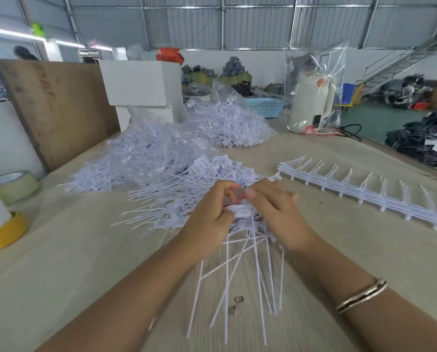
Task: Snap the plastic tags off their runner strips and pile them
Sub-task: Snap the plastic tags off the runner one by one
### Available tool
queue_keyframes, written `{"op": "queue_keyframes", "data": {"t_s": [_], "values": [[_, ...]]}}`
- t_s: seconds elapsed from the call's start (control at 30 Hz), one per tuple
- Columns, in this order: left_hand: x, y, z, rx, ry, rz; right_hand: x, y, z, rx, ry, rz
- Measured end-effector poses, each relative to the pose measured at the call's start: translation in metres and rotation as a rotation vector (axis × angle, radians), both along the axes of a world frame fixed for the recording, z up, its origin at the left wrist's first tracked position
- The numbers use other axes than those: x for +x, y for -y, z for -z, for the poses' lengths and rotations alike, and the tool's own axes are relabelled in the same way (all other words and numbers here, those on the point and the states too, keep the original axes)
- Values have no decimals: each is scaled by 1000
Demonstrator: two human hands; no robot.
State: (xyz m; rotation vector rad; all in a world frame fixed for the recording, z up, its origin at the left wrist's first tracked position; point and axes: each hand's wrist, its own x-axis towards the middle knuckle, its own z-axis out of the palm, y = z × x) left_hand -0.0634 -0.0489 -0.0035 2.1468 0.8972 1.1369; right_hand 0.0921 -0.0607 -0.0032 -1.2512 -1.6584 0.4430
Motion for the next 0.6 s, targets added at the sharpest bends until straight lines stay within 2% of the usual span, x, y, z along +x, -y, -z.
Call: {"op": "queue_keyframes", "data": {"t_s": [0.2,0.23,0.33,0.4,0.5,0.6], "values": [[-6,-4,0,2,-33,-30,-3,7,-6,-49,277,-51],[-8,-5,0,4,-66,-26,-2,7,-7,-58,260,-79],[-17,-10,-1,-28,-162,-6,2,9,-13,-87,15,-171],[-21,-12,-2,-71,-171,19,6,10,-13,-119,-76,-191],[-22,-11,-2,-20,-150,44,7,11,-10,-187,-34,-188],[-22,-11,-4,-27,-82,56,7,10,-13,-169,-23,-213]]}}
